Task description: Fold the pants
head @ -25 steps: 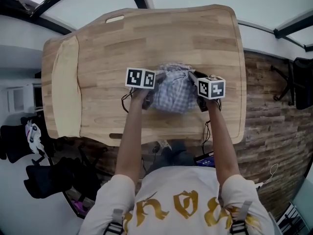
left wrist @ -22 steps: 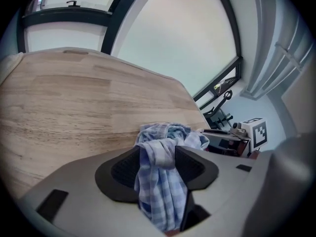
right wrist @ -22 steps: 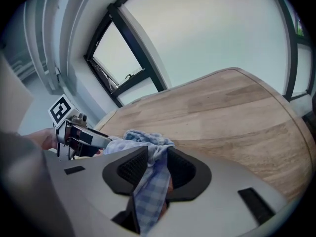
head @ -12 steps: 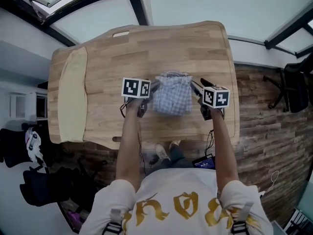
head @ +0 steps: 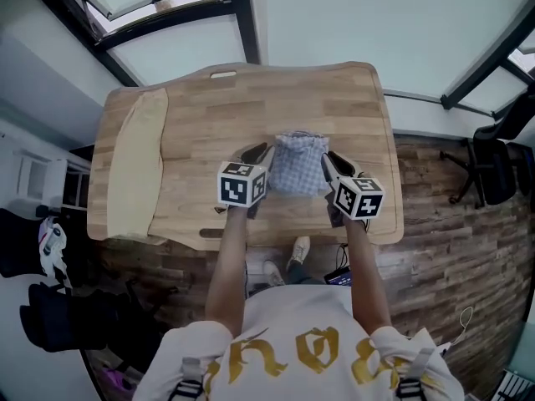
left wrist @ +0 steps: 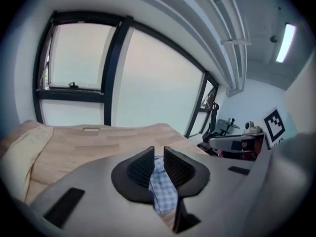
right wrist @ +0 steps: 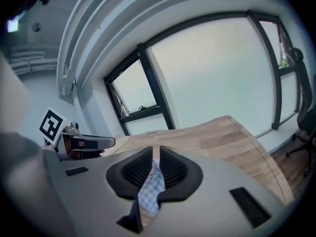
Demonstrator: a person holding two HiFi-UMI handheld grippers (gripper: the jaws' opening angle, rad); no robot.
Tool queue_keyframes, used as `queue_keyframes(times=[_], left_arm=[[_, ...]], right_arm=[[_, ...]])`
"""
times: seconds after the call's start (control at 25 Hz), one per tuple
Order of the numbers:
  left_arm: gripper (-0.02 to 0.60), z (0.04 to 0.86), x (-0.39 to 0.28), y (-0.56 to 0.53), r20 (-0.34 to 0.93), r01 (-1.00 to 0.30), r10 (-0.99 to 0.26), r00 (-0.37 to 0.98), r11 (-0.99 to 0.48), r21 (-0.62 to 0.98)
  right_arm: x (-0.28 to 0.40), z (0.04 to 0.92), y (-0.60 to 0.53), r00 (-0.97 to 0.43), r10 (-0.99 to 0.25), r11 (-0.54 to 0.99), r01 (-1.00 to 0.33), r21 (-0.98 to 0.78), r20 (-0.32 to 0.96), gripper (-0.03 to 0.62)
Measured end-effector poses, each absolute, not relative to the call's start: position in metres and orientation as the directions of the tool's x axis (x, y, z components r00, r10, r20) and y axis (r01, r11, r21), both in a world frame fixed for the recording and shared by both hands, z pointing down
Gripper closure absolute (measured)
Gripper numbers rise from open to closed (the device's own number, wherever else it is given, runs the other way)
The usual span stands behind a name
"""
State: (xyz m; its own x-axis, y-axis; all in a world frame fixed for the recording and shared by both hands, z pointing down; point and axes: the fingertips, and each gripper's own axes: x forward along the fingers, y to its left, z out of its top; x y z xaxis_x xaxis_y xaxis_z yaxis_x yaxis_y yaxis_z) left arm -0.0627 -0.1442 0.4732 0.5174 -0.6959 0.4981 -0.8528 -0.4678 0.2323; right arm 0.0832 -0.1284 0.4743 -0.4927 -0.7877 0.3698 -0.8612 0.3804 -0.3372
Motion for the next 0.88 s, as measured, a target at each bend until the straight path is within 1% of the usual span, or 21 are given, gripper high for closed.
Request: queue_keyframes(times=[0.04,0.12,0.2,0.36,0.48,0.68,0.88], left_arm=[[0.507,0.464,-0.065,-0.139,0.464,-0.859,-0.724,0.509,-0.46,0.225],[0.518,0.449,-0.067,-0.128,0.42,-0.861,-0.753,0.507,-0.456,0.223],[0.525,0.439,-0.066,-0.118,0.397,-0.856,-0.758,0.517,-0.466,0.224],[0.532,0.426,-0.068,-0.108,0.359,-0.861,-0.782,0.509,-0.467,0.202],[0.534,0.416,-0.069,-0.105,0.33,-0.867,-0.802,0.497,-0.472,0.16],[0.535,0.396,-0.076,-0.104,0.273,-0.871,-0.827,0.492,-0.469,0.149],[0.537,0.377,-0.081,-0.106,0.214,-0.875,-0.849,0.483,-0.472,0.103]], right_arm=[[0.082,0.465,-0.122,-0.474,-0.807,0.382,-0.874,-0.3,0.353,0.551],[0.079,0.448,-0.11,-0.438,-0.84,0.382,-0.897,-0.224,0.32,0.568],[0.077,0.437,-0.099,-0.414,-0.86,0.373,-0.909,-0.186,0.297,0.569],[0.077,0.429,-0.091,-0.39,-0.876,0.336,-0.916,-0.22,0.283,0.571],[0.08,0.418,-0.095,-0.365,-0.889,0.337,-0.93,-0.145,0.277,0.571],[0.08,0.385,-0.091,-0.345,-0.92,0.336,-0.939,-0.078,0.188,0.571],[0.086,0.386,-0.085,-0.327,-0.932,0.318,-0.945,-0.081,0.158,0.571]])
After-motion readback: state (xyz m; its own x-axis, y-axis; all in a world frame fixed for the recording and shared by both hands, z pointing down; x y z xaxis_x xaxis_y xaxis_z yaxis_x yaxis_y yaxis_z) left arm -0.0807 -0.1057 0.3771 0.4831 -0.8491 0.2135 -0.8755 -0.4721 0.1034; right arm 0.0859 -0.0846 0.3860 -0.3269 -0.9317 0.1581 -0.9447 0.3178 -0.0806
